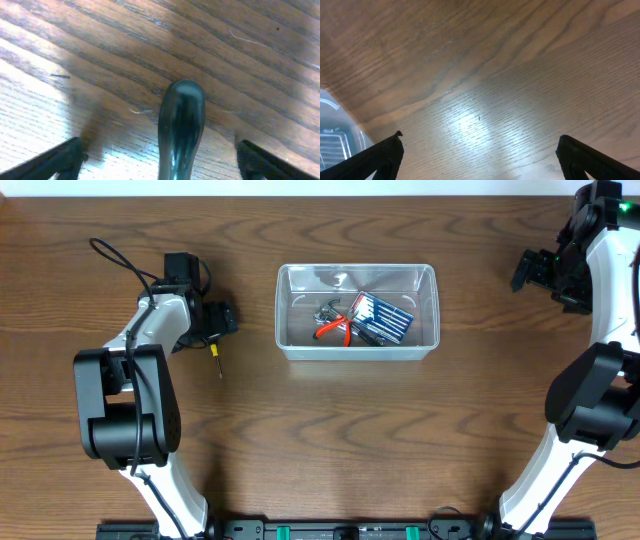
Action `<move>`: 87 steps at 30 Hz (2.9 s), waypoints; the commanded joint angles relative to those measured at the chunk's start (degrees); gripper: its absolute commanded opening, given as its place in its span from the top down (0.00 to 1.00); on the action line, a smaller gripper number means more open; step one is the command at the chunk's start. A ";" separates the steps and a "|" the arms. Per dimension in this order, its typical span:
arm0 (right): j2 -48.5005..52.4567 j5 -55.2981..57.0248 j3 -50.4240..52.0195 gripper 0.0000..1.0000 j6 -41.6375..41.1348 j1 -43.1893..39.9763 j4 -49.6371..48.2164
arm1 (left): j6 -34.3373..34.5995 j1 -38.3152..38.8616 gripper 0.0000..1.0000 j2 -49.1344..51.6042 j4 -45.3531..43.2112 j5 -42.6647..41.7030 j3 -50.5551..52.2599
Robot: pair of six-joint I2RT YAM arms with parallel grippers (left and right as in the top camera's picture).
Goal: Pack container
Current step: 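Align the open left gripper over the black screwdriver handle, then close the left gripper on the screwdriver handle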
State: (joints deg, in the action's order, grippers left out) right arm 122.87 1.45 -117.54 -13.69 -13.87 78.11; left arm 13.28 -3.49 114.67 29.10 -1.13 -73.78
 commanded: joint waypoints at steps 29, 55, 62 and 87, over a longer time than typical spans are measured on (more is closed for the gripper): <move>0.04 0.00 0.00 0.01 -1.05 0.07 -0.13 | -2.34 -0.07 0.41 1.33 3.13 0.98 -1.27; 0.04 0.00 0.00 0.01 -1.05 0.07 -0.13 | -4.72 -0.07 0.56 1.33 0.48 2.23 -1.27; 0.04 0.00 0.00 0.01 -1.05 0.07 -0.13 | -4.72 -0.07 0.64 1.33 0.33 2.21 -1.27; 0.04 0.00 0.00 0.01 -1.05 0.07 -0.13 | -4.68 -0.07 0.78 1.33 0.33 1.75 -1.27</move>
State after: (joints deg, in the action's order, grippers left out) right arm 122.87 1.45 -117.54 -13.69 -13.87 78.11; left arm 8.97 -3.49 114.67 29.54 0.40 -73.87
